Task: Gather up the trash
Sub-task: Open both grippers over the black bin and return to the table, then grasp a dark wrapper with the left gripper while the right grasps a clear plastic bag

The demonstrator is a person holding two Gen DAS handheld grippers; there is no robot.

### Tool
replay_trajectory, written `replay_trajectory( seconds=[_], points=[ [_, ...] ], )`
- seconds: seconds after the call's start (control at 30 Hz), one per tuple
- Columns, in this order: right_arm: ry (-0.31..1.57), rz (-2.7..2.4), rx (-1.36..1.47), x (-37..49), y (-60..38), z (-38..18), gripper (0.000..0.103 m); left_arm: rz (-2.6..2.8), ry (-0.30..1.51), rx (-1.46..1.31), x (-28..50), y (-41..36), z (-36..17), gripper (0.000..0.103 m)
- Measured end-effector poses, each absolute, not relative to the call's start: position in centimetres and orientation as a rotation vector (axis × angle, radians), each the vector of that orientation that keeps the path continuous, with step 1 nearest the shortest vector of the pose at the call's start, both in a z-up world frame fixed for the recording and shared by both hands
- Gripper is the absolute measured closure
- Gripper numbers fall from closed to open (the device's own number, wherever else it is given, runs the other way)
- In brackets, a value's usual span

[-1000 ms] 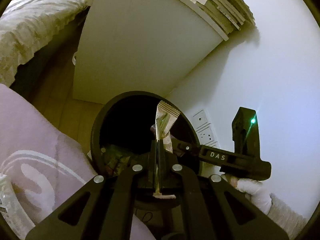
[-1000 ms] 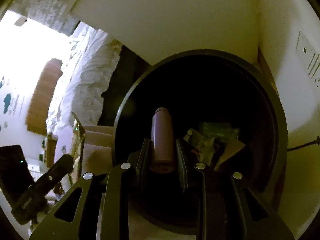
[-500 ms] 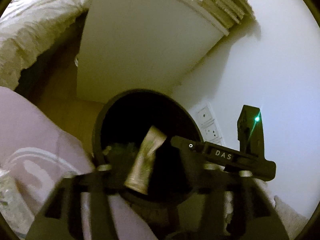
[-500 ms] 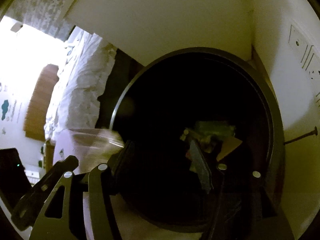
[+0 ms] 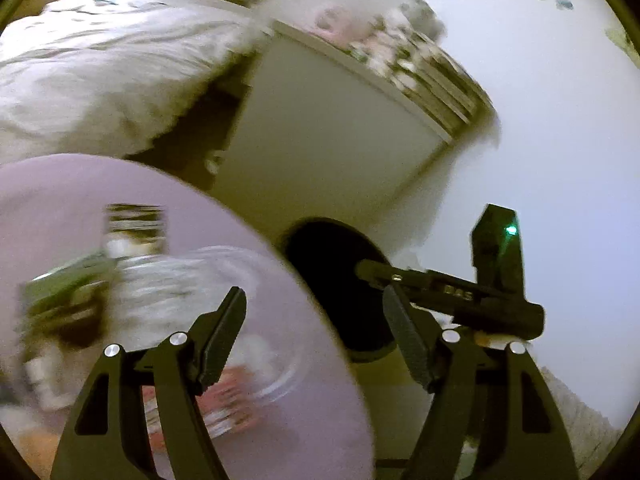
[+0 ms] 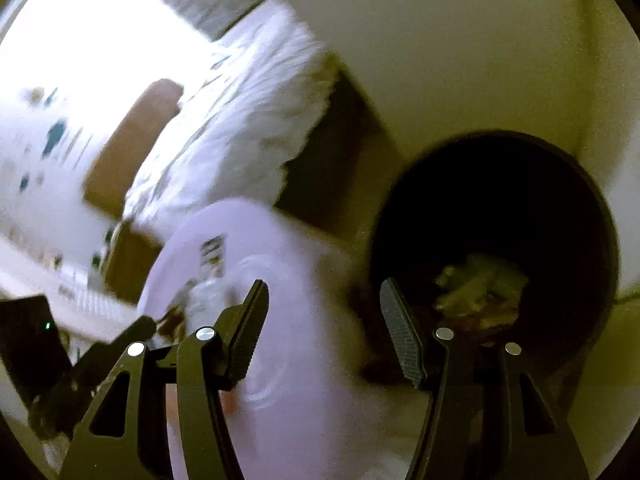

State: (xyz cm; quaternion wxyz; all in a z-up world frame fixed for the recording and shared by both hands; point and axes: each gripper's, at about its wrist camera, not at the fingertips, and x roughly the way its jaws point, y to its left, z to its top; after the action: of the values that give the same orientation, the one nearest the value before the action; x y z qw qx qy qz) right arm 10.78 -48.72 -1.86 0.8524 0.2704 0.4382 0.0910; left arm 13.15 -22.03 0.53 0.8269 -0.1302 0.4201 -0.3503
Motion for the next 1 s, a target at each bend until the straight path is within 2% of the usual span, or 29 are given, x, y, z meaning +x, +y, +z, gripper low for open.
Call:
replay_trajectory(
  seconds=[0.27, 0.5, 0.77, 0.9, 0.97, 1.0],
  points=[
    [0.941, 0.350, 0.377, 11.5, -38.3, 0.6, 0.044, -0.521, 0.859, -0.322, 11.6, -9.1, 0.3, 0.032],
    [1.001, 0.361, 0.269, 12.7, -33.7, -0.9, 0.044, -0.375, 0.915, -0.407, 11.7, -0.6, -3.0, 0.032],
    [1.105, 0.275, 0.220, 16.1, -33.0, -5.2, 0.044, -0.359, 1.034, -0.491, 13.9, 1.6, -7.6, 0.032],
    [1.114, 0.297, 0.247, 16.9, -32.6, -6.1, 0.036, -0.383, 1.038, -0.501, 15.0, 1.4, -8.3, 0.034],
    [1.109, 0.320, 0.240, 17.2, -31.9, -6.2, 0.040, -0.400, 1.033, -0.489, 15.2, 1.1, -8.4, 0.037],
    [1.104, 0.323, 0.233, 17.2, -31.5, -6.1, 0.048, -0.415, 1.033, -0.480, 15.3, 0.9, -8.5, 0.047]
  ],
)
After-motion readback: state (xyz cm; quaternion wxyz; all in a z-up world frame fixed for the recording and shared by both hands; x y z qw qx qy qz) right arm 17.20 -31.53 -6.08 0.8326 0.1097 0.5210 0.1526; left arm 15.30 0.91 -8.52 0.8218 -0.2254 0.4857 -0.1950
